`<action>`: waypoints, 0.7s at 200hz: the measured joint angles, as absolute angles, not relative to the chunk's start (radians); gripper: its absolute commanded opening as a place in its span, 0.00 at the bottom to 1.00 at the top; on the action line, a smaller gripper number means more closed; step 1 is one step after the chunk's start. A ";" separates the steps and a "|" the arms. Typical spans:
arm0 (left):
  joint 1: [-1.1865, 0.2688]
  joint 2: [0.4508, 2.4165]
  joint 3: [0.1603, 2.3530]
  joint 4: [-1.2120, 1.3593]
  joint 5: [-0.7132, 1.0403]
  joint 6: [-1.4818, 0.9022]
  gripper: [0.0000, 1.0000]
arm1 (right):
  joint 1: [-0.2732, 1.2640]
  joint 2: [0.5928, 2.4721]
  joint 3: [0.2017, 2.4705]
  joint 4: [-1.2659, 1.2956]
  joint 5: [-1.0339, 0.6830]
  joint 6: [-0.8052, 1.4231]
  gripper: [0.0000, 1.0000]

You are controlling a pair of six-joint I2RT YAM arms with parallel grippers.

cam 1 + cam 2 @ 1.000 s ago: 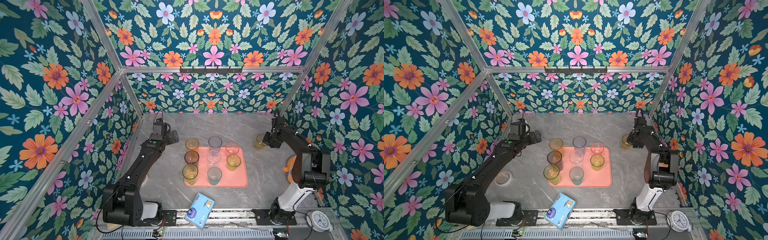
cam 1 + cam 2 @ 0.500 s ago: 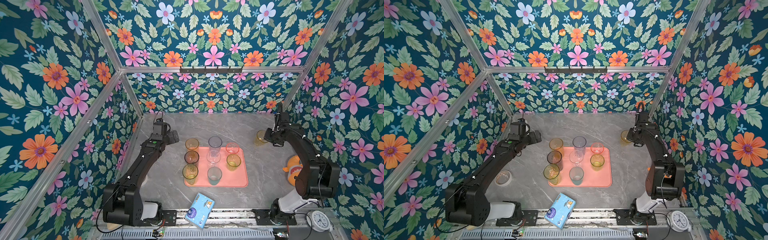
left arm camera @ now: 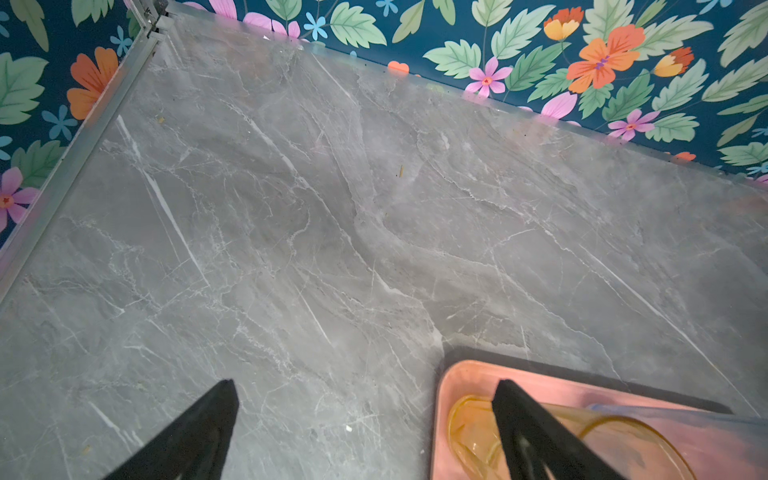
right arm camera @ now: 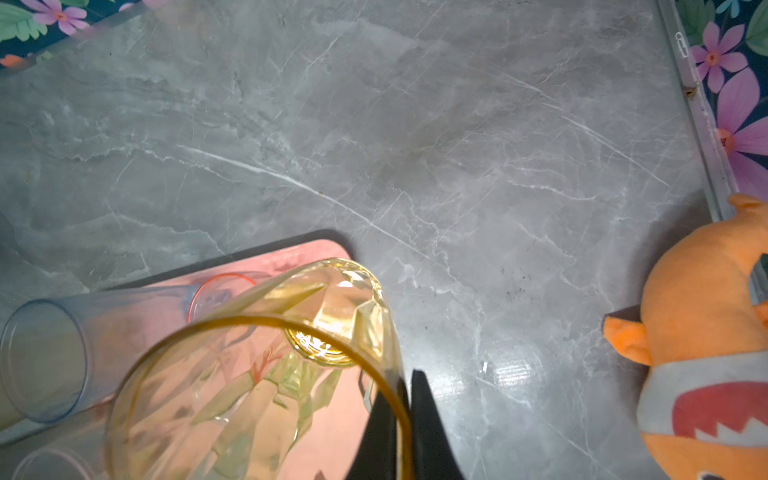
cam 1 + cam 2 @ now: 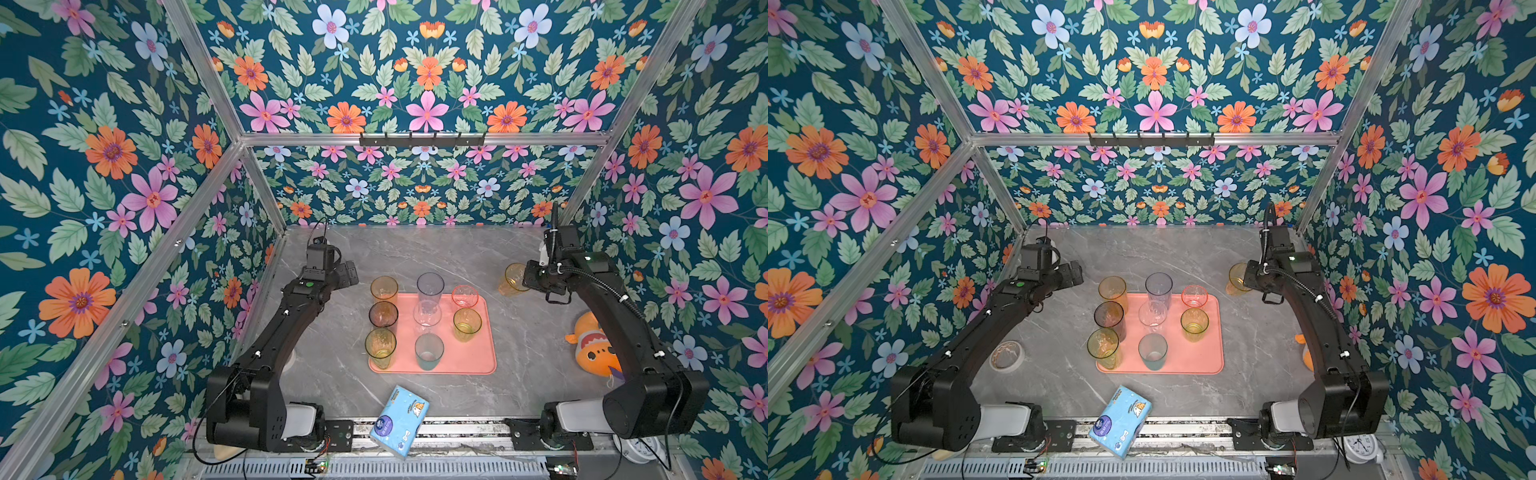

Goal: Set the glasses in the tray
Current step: 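Lift the yellow glass with the right gripper and carry it over the tray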

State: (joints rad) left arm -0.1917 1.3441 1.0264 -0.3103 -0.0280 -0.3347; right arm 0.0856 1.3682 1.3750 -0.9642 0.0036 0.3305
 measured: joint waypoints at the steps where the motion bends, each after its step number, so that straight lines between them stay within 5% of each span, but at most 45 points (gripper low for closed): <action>1: -0.192 1.344 1.026 -0.310 -0.028 -0.335 0.98 | 0.088 1.367 1.375 -0.966 0.004 0.330 0.01; 140: -0.192 1.356 1.035 -0.310 -0.024 -0.335 0.98 | 0.403 1.200 1.246 -1.156 -0.019 0.339 0.00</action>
